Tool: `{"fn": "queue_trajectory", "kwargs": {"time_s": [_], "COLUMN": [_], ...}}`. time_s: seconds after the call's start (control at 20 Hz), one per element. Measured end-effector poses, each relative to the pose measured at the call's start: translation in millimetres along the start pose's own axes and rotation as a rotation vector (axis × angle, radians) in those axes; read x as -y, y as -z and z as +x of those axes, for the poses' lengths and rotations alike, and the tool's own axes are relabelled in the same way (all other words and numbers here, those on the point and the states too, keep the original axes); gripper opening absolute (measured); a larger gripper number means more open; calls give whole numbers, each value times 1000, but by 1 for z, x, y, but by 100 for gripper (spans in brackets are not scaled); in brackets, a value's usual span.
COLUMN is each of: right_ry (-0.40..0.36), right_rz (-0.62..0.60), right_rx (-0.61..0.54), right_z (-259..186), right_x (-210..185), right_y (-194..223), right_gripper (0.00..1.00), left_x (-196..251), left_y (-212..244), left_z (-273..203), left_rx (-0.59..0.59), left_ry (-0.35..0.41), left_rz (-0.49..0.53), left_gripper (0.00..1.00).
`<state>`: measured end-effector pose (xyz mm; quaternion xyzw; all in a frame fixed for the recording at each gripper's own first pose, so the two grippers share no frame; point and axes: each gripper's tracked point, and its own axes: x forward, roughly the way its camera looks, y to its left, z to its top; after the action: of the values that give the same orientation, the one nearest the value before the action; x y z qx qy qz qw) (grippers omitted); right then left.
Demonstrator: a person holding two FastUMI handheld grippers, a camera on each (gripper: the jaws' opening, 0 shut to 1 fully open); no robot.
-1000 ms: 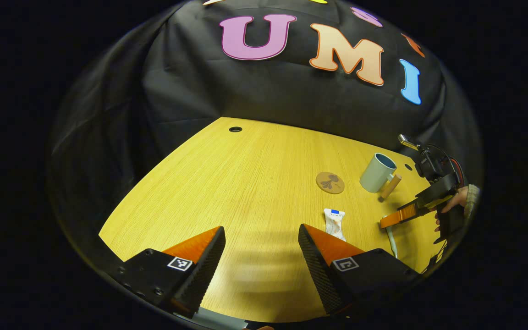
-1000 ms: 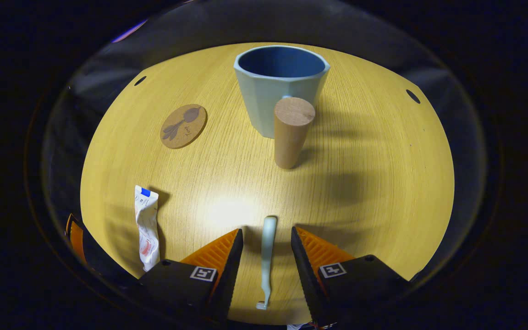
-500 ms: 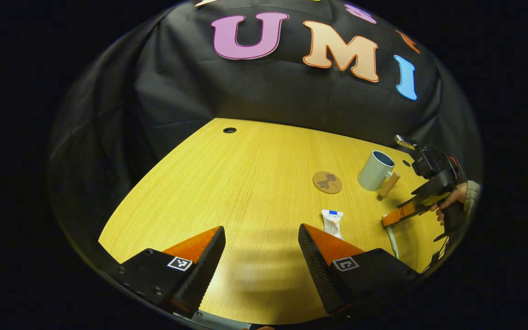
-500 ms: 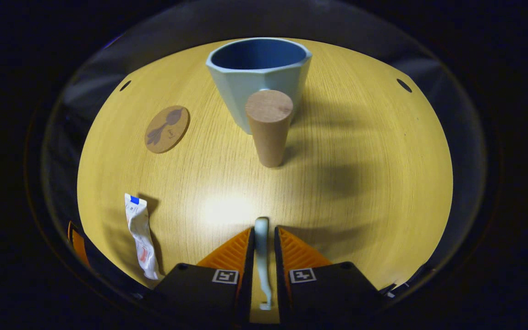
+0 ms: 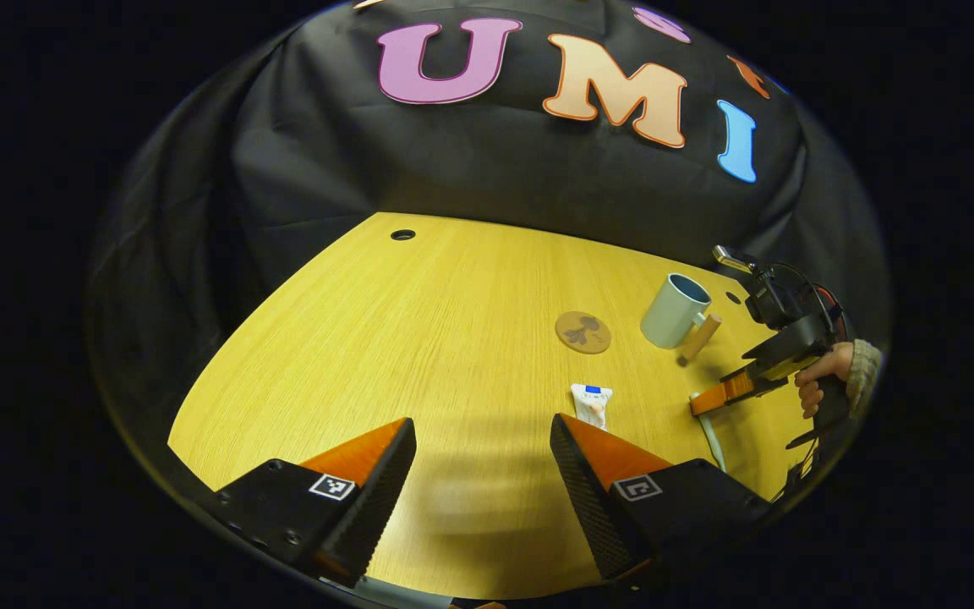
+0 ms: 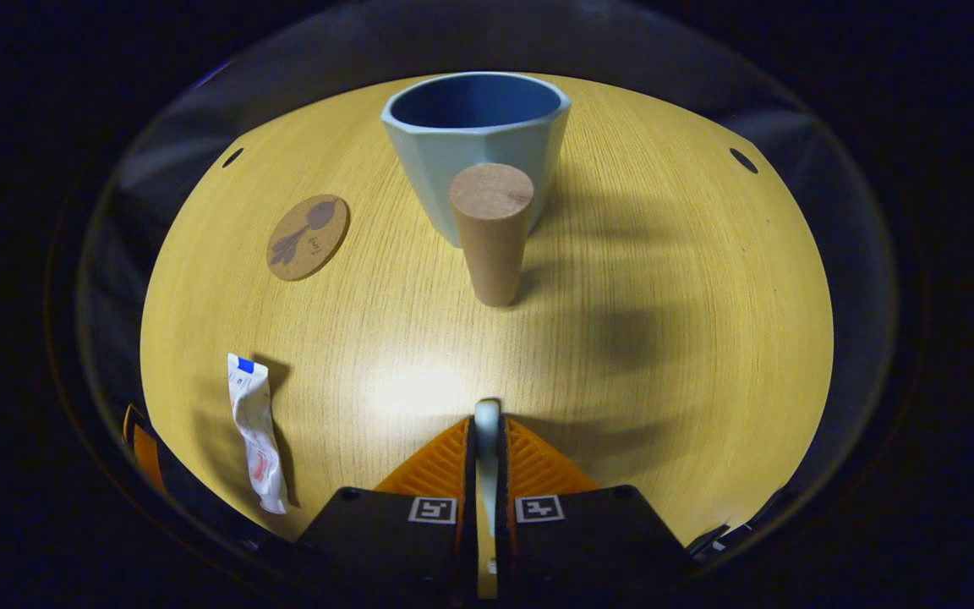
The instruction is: Put the toothbrush and toothpaste on the desktop into the cup, then pick up the cup and place it on the coaster on the desktop.
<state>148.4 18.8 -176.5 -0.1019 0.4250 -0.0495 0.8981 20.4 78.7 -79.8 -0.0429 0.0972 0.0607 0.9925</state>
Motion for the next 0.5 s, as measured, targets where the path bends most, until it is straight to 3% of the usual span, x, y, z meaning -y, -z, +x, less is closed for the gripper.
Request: {"fn": "queue_trajectory", "kwargs": {"time_s": [0.3,0.5], "right_ry": [-66,-64], "right_rz": [23,63], "right_rx": [45,149], "right_z": [-5,-22], "right_x": [-1,8], "right_y": [6,0], "right_gripper": [7,7], "left_x": [37,60], "left_y": [10,16], "left_z": [18,29], "left_rx": [-108,-197], "left_ry": [95,137], "left_rz": [35,48], "left_gripper": [94,94]}}
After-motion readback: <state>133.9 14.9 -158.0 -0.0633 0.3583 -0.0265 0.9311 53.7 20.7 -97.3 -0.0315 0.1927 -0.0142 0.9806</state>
